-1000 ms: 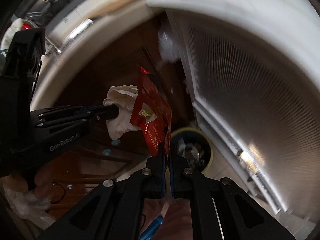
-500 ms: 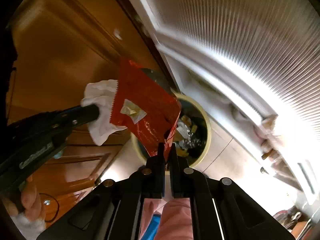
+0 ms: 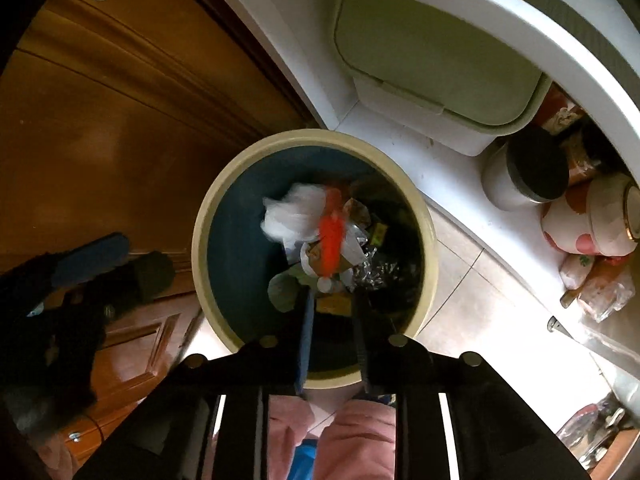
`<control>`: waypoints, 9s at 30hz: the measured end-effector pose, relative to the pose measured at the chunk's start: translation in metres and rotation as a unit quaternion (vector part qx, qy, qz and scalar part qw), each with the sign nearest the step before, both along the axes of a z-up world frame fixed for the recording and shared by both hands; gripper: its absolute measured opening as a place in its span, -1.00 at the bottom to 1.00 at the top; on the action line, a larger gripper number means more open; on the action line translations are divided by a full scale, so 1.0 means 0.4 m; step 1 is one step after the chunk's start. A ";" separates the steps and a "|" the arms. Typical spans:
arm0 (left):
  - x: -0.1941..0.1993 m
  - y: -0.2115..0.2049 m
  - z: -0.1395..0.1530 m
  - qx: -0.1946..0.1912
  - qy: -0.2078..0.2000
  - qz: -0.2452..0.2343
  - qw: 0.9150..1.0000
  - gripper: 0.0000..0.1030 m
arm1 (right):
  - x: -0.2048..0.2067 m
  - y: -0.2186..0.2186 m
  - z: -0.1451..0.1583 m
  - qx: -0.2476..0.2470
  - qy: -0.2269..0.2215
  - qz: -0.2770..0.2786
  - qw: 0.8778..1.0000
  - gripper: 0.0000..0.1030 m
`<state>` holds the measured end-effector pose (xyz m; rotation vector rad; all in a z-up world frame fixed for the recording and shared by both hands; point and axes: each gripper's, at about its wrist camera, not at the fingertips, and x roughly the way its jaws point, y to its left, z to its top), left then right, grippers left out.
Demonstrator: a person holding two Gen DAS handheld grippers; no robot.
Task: Collect trash
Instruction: 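Carry the red packet and tissues down over the floor bin and release both, then raise both tools back over the remaining countertop trash, then grasp the juice pouch with the right tool while the left tool grasps the plastic bag, then carry the juice pouch and plastic bag down over the floor bin and release both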
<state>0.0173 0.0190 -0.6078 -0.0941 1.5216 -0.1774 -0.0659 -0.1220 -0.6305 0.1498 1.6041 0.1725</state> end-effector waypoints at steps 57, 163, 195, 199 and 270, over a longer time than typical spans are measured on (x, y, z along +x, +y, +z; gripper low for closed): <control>-0.038 -0.076 1.230 0.059 -0.170 -0.068 0.981 0.18 | -0.090 -0.076 1.368 0.021 -0.260 0.101 0.960 -0.32; 1.312 -0.091 1.077 -0.030 -0.249 -0.014 0.968 0.13 | 1.300 -0.176 1.210 -0.059 -0.313 -0.105 0.942 0.03; 0.770 -0.066 1.417 -0.067 -0.273 -0.023 0.959 -0.61 | 0.788 -0.210 1.484 0.062 -0.359 -0.131 0.922 -0.66; 0.630 -0.066 1.472 -0.069 -0.288 -0.027 0.955 -0.61 | 0.661 -0.216 1.531 0.075 -0.364 -0.124 0.920 -0.66; -0.010 0.004 -0.008 0.017 -0.024 -0.104 0.994 0.66 | -0.033 0.007 -0.010 0.012 -0.086 -0.018 0.996 0.18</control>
